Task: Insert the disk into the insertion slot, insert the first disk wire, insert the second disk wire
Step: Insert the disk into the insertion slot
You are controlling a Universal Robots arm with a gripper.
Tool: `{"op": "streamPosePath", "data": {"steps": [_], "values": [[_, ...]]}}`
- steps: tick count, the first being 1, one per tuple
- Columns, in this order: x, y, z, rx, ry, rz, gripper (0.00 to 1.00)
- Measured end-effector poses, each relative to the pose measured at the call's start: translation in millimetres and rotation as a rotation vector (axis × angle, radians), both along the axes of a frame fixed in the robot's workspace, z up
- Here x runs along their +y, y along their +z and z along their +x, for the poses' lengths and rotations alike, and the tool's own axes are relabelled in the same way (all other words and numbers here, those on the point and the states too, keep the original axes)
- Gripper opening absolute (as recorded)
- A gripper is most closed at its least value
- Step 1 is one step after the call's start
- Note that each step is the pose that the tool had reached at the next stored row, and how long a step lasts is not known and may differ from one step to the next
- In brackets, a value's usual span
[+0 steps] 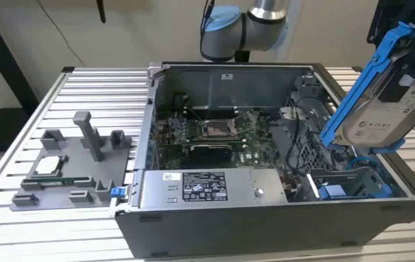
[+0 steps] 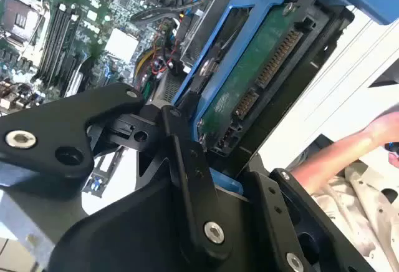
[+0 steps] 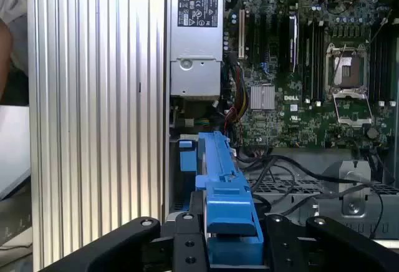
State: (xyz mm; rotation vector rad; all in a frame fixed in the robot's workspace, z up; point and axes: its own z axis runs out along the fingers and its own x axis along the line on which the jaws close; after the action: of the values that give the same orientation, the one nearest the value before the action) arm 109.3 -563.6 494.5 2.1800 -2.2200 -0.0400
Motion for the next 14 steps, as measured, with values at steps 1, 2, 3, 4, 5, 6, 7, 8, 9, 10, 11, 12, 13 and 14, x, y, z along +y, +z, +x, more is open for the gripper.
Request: {"op": "streamPosePath", "data": {"steps": [1,2,3,4,5,6,7,8,9,10,11,12,13,14], "values": [[0.0,0.0,0.0,0.0,0.0,0.0,0.0],[0.0,0.0,0.0,0.0,0.0,0.0,0.0],[0.0,0.0,0.0,0.0,0.0,0.0001,0.0],[0.0,0.0,0.0,0.0,0.0,0.0,0.0],[0.0,0.0,0.0,0.0,0.0,0.0,0.0],[0.0,0.0,0.0,0.0,0.0,0.0,0.0],[0.0,0.0,0.0,0.0,0.0,0.0001,0.0],[0.0,0.0,0.0,0.0,0.0,0.0001,0.0],[0.0,0.0,0.0,0.0,0.0,0.0,0.0],[0.0,0.0,0.0,0.0,0.0,0.0,0.0],[0.0,0.0,0.0,0.0,0.0,0.0,0.0],[0.0,0.0,0.0,0.0,0.0,0.0,0.0],[0.0,0.0,0.0,-0.0001,0.0,0.0,0.0],[0.0,-0.1,0.0,-0.0007,0.0,-0.0002,0.0]]}}
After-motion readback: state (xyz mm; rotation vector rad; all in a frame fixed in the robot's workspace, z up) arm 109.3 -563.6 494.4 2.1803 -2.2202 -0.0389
